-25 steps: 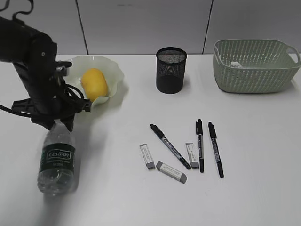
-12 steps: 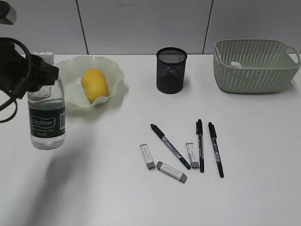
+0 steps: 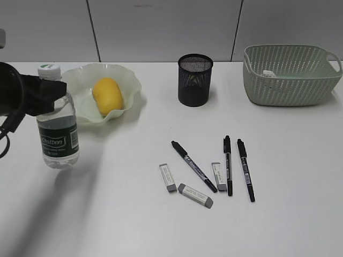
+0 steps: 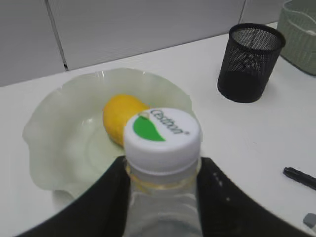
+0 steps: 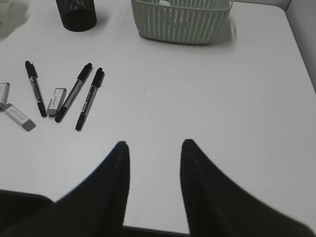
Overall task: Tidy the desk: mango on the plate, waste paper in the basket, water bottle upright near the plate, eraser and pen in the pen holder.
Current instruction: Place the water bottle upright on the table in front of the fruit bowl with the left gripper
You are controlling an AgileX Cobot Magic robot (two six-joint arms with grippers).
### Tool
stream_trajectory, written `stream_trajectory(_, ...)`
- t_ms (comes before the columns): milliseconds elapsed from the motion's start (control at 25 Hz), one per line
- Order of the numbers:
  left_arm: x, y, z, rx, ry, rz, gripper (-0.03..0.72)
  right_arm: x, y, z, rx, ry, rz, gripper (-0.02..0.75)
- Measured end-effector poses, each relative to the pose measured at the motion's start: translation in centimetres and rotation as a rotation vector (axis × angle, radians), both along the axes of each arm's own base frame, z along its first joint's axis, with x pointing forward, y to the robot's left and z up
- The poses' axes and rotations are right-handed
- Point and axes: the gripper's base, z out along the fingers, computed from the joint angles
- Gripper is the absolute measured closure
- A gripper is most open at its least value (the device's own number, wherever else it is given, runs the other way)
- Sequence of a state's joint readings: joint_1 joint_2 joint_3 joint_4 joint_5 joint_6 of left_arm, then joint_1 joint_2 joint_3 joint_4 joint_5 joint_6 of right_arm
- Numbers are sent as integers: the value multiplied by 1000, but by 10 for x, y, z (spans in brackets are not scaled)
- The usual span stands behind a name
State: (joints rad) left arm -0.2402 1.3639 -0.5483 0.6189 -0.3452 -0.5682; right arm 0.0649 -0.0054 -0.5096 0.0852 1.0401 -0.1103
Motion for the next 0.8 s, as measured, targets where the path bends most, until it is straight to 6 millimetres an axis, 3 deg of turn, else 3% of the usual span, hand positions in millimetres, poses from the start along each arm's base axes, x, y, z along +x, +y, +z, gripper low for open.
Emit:
stream_trajectory(240,-6,2,-4,76,-134,-92,377,0,0,0,0,0,0,449)
stream_trajectory(480,-7,0,-7,-15,-267,-83,377,0,0,0,0,0,0,449)
stream_trajectory(800,10,-7,-44,-83,-320,-102,378,0,0,0,0,0,0,449)
